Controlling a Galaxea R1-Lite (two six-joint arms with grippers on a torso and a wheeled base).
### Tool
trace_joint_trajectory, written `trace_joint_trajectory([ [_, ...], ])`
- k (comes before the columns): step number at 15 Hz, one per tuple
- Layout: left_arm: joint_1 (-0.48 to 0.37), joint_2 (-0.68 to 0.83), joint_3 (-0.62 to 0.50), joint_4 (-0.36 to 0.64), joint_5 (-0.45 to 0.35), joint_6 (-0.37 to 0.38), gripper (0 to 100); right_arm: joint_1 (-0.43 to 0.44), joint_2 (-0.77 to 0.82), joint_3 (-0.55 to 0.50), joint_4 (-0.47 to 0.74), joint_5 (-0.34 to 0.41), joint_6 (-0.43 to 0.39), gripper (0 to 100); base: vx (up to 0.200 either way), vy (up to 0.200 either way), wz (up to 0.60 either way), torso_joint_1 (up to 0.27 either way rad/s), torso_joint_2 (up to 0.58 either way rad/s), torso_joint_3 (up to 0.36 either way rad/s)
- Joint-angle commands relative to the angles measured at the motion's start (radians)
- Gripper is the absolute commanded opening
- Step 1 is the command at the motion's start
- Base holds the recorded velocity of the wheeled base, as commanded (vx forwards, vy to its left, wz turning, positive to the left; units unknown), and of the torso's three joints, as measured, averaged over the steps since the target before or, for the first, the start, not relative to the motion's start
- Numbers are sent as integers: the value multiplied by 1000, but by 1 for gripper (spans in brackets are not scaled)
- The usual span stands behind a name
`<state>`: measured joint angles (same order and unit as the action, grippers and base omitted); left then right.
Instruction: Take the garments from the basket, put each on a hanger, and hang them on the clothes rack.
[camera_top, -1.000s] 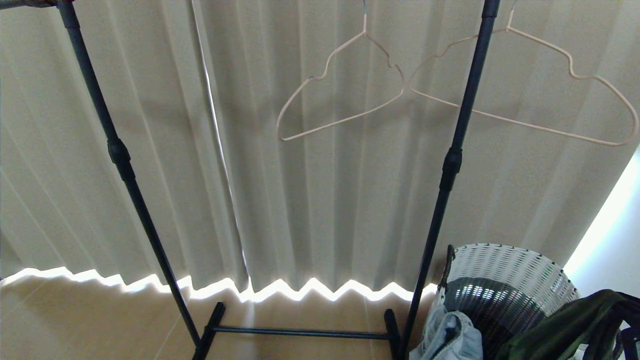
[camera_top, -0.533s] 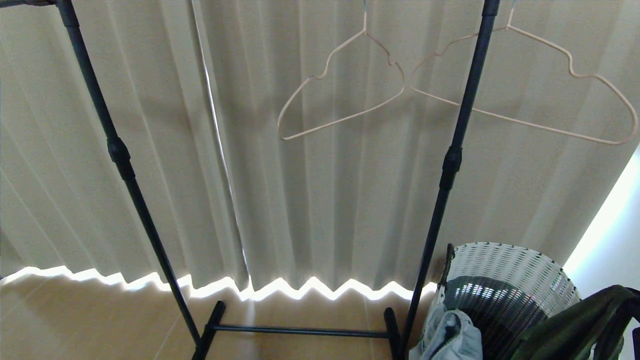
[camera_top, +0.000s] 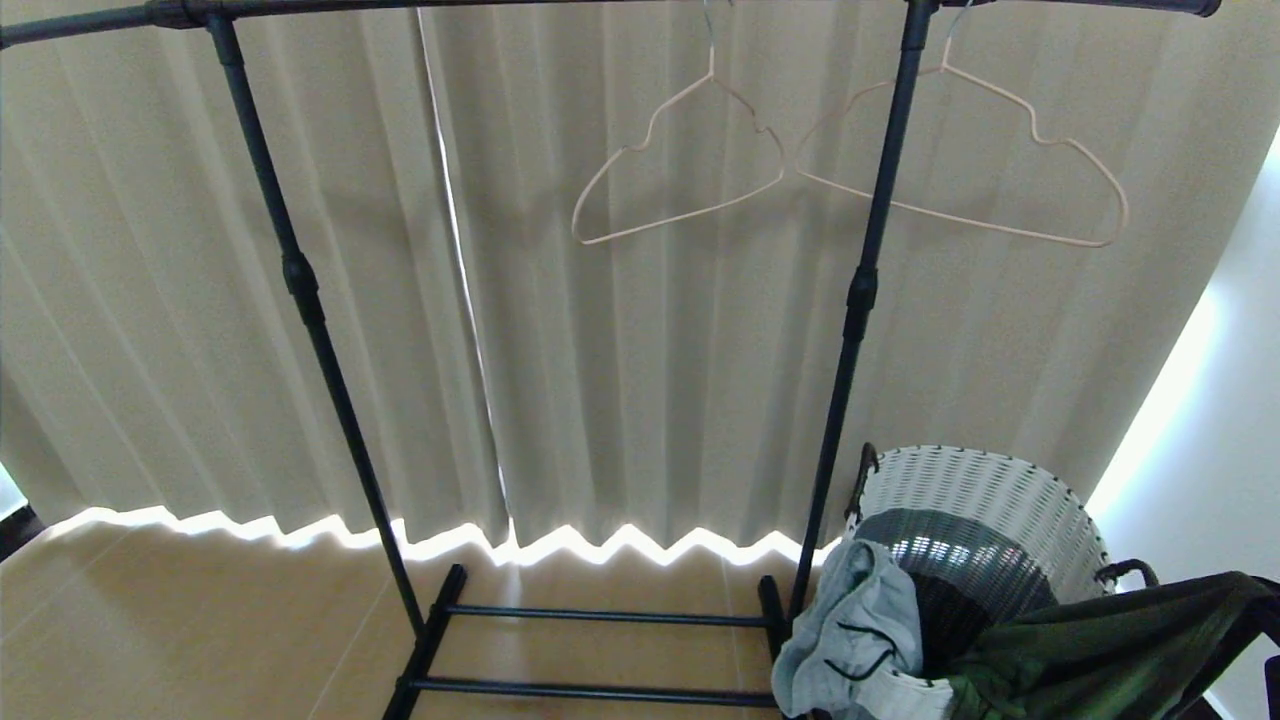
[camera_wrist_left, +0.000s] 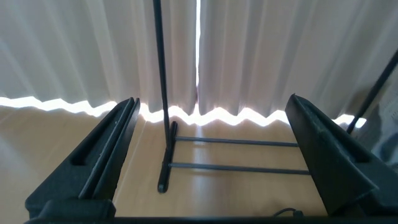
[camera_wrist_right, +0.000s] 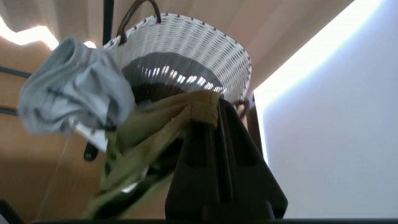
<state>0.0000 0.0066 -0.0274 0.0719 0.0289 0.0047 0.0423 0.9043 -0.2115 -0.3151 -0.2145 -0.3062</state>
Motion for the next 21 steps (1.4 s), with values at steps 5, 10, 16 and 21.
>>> trace_joint_trajectory([
  [5,0,1,0,0,-3,0,100,1,4,0,-1,0,-2,0,0,40,0,0,0,0],
  [10,0,0,0,0,-3,3,100,1,-2,1,-1,-2,-4,0,0,200,0,2,5,5],
  [16,0,1,0,2,-4,6,100,5,-2,0,-1,0,-4,0,0,133,0,-1,1,2],
  [21,0,1,1,0,2,28,100,45,-13,-2,-10,37,-5,0,0,0,0,0,0,0],
])
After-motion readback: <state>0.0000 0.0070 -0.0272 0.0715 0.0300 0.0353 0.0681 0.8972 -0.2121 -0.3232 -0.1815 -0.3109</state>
